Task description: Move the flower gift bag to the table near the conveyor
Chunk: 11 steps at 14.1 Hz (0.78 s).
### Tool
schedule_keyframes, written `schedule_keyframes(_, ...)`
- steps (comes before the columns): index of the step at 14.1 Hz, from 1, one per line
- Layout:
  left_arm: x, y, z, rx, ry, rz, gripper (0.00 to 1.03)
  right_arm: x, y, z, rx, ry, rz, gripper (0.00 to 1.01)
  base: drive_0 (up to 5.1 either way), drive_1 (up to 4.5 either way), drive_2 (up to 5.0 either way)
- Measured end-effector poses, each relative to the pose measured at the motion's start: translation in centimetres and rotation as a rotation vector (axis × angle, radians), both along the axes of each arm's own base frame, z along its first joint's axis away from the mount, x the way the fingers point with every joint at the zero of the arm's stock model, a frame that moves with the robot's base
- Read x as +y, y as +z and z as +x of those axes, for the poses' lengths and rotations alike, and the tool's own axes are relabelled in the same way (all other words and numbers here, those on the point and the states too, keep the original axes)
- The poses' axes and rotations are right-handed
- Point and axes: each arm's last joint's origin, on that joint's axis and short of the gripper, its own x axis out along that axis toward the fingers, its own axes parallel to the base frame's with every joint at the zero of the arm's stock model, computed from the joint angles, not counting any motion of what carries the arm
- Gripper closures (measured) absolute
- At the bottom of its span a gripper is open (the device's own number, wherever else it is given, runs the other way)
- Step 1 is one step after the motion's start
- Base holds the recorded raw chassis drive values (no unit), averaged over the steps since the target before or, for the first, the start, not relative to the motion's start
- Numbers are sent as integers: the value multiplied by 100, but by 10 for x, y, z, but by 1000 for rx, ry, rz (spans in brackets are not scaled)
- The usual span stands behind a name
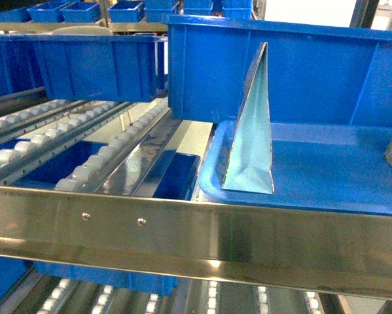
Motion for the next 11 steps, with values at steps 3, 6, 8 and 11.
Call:
schedule_keyframes(3,0,0,0,-1,0,0,5,0,0,0,1,0,0,3,0,0,0)
schedule_keyframes(6,0,0,0,0,0,0,5,0,0,0,1,-1,2,21,0,0,0)
schedule_keyframes(8,0,0,0,0,0,0,5,0,0,0,1,-1,2,41,0,0,0)
schedule_keyframes(11,0,0,0,-1,0,0,5,-3,2,0,-17,14,37,99,0,0,0)
